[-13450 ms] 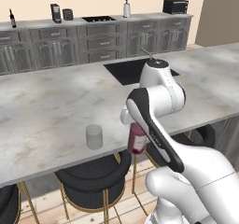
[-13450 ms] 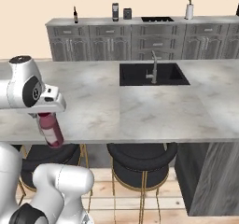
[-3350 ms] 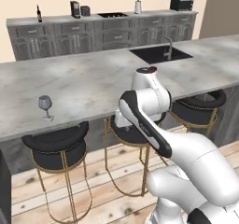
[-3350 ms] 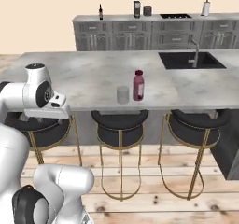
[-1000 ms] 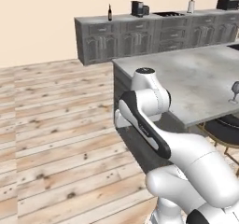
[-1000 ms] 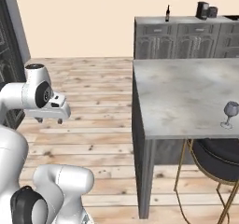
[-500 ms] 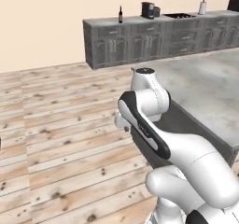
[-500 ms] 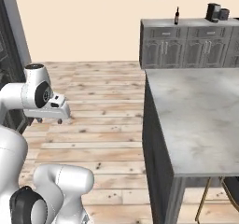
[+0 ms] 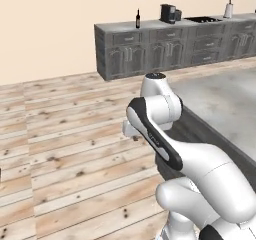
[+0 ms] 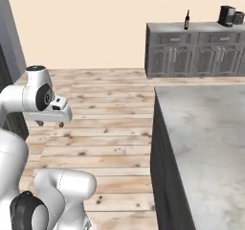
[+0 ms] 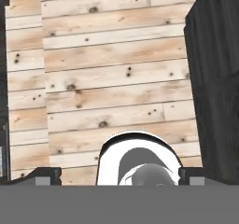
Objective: There is a wine glass and glass cup on the dining counter. Place the wine bottle next to the wine glass and the juice bottle next to the glass cup.
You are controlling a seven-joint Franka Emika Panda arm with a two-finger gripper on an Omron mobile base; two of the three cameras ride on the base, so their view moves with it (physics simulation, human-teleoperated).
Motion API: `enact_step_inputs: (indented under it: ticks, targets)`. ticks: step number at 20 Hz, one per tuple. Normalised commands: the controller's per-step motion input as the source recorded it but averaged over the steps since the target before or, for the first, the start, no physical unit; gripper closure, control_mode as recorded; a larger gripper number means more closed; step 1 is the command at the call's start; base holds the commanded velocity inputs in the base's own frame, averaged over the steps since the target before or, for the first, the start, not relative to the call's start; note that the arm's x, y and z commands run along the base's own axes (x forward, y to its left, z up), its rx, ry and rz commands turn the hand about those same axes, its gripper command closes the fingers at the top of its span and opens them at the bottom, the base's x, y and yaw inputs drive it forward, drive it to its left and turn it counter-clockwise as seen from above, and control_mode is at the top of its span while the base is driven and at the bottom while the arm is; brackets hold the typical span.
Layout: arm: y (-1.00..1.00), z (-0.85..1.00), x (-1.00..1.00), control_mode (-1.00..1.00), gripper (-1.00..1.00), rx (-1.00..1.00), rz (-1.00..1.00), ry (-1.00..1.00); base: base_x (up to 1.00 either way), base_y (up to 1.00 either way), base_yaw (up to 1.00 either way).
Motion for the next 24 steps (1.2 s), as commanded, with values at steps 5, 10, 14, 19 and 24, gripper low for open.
enact_step_inputs:
  ticks: [5,10,14,19,24]
  targets:
    - [0.0,0.0,0.0,1.0,-1.0,0.0,0.0,0.0,0.89,0.42,0.0]
    - [0.0,0.0,0.0,1.0,-1.0,0.0,0.0,0.0,0.9,0.4,0.0]
    - [0.0,0.0,0.0,1.0,-1.0,0.0,0.0,0.0,0.92,0.36,0.0]
    - [0.0,0.0,0.0,1.0,-1.0,0.0,0.0,0.0,0.94,0.27,0.0]
    - [0.0,0.0,0.0,1.0,-1.0,0.0,0.0,0.0,0.94,0.21,-0.03]
